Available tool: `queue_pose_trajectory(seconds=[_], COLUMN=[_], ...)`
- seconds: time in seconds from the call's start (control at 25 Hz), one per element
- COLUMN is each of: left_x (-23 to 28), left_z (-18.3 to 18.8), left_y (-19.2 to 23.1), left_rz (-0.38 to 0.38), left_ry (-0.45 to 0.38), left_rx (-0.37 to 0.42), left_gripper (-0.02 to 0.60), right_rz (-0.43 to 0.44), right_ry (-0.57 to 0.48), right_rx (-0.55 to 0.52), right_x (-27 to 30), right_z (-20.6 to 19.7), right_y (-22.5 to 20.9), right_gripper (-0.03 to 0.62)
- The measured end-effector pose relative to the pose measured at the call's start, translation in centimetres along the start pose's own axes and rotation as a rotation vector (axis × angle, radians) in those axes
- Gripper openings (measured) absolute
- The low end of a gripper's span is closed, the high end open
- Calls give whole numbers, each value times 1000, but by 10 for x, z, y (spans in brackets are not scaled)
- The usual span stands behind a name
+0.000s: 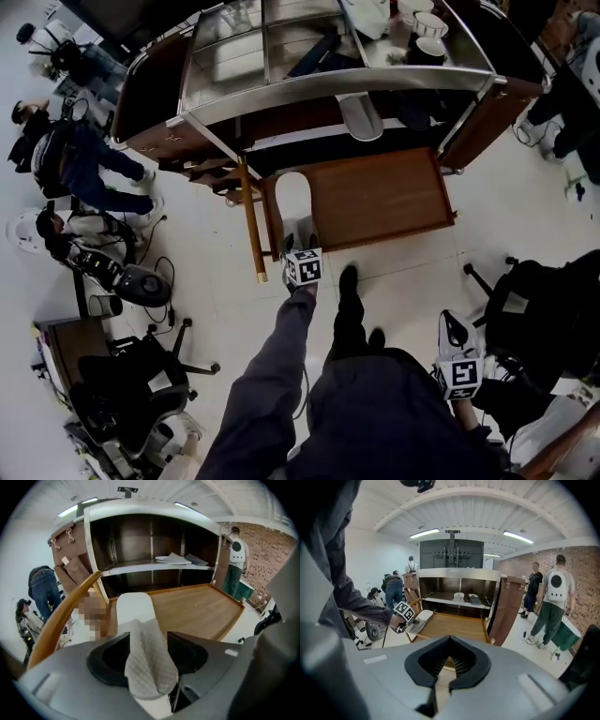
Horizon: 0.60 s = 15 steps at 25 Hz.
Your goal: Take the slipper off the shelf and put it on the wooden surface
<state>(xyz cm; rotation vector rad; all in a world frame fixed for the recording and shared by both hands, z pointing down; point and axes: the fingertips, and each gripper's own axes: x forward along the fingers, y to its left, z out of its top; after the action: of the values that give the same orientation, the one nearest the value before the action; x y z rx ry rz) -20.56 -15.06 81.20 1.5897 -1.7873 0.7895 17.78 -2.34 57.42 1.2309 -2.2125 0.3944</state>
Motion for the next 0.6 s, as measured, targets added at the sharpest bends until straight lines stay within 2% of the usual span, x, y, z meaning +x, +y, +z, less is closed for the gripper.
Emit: queue_pose_trajectory(seconds=[0.12,0.2,0.24,0.28,0.44,0.52,0.6], left_x=[36,46,46,43,21,4,-16], left_z=[-10,-12,-10,-8,8,32,64], left_y=[14,18,21,22,29,31,29], left_rz=[-7,-38,-46,-53,-94,-127,-173], left_ry=[77,78,66,55,18,-39,-114], left_rx=[-21,-42,-48,-53,-73,-90,-140], left_gripper=[242,212,166,75,28,21,20], right_rz=[-13,0,7,13,18,11,2], right_ry=[46,66,71,73,74,71,66], right_rx=[9,5,5,6,21,27,24], right_x=[23,37,44,50,67,74,81], right_z=[14,23,28,32,47,53,59], right_y=[6,14,19,22,30,30,29], right_gripper=[-2,-2,-2,-2,-2,-2,-2])
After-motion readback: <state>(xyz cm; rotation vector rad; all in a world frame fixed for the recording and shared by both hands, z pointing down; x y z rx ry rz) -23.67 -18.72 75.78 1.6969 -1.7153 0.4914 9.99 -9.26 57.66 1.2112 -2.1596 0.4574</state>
